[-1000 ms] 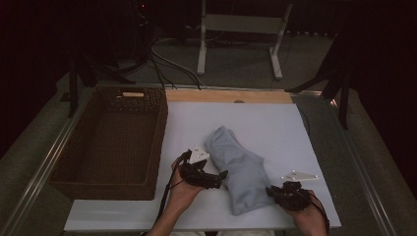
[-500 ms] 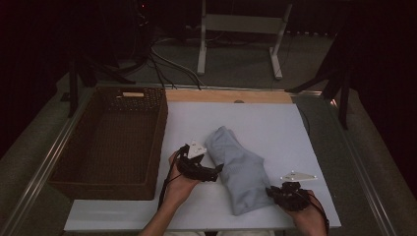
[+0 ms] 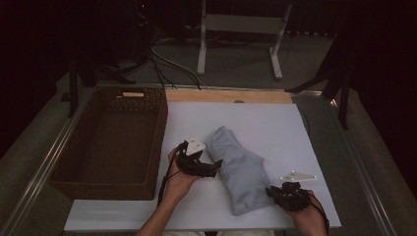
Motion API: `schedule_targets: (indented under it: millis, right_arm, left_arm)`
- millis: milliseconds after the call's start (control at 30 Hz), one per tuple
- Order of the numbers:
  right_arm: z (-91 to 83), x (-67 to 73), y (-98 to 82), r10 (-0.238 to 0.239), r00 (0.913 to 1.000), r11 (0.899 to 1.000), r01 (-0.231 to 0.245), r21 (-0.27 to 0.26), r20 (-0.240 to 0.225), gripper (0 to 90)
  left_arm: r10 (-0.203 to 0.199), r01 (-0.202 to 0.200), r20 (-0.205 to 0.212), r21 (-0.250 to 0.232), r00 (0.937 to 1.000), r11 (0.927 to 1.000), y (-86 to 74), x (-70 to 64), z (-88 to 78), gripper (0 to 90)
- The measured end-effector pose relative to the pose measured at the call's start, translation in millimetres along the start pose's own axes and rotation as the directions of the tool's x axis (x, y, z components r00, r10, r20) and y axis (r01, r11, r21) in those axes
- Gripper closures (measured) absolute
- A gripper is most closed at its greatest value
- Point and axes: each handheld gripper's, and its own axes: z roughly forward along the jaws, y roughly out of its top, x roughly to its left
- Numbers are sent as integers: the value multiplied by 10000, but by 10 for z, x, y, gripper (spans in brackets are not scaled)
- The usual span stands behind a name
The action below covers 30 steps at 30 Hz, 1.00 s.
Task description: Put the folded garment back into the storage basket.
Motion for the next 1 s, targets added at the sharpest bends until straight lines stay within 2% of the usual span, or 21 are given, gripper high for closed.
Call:
schedule_targets:
  millis: [400, 567, 1000]
  right_arm:
    - [1, 1, -5, 27, 10000, 10000, -27, -20, -1, 789]
    - [0, 2, -6, 41, 10000, 10000, -41, -19, -6, 789]
    - [0, 4, -9, 58, 10000, 10000, -58, -35, -15, 788]
  left_arm:
    - [139, -136, 161, -188, 9998, 9997, 77, 14, 57, 36]
    - [6, 2, 325, -251, 9995, 9997, 95, 28, 99, 36]
    - [66, -64, 290, -49, 9996, 10000, 119, 88, 215, 37]
